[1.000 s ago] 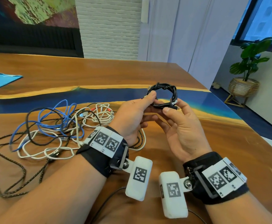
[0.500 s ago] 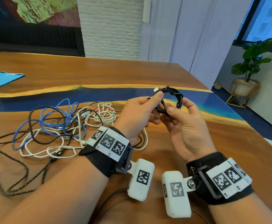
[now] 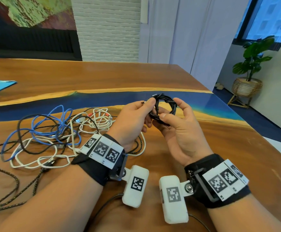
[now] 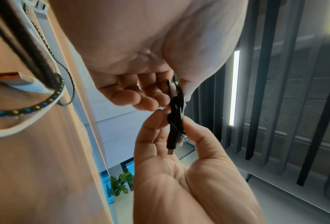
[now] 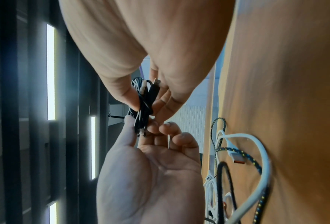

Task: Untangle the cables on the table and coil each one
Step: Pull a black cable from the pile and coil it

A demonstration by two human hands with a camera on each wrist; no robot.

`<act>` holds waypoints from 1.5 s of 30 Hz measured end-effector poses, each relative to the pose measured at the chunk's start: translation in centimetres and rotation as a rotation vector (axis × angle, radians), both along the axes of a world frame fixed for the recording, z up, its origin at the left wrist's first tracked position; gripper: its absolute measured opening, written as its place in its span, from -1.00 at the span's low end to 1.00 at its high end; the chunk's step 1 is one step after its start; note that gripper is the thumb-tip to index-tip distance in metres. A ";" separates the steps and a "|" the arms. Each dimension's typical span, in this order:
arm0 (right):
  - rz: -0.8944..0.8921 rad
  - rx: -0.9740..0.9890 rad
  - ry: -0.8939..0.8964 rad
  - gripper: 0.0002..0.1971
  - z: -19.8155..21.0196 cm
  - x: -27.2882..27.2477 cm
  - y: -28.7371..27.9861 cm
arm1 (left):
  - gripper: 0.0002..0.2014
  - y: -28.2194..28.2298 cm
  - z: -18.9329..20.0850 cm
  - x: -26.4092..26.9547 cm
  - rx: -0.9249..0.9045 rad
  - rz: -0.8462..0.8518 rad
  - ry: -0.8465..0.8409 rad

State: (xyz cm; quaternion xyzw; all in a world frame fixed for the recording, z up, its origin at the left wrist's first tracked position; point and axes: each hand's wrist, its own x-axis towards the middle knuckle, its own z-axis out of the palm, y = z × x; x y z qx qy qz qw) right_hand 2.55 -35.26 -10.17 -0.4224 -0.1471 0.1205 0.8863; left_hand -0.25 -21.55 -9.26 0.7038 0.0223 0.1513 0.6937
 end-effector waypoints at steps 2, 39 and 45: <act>0.026 -0.013 0.006 -0.40 0.0 -0.1 0.1 | -0.57 0.1 0.2 -0.1 -0.019 -0.035 0.008; 0.059 -0.183 -0.184 -0.43 -0.9 -0.1 0.4 | -0.70 0.7 1.0 -0.3 -0.295 -0.068 0.017; 0.100 -0.183 -0.247 -0.40 -0.7 0.1 0.0 | -0.73 1.1 1.0 -0.3 -0.376 -0.103 0.058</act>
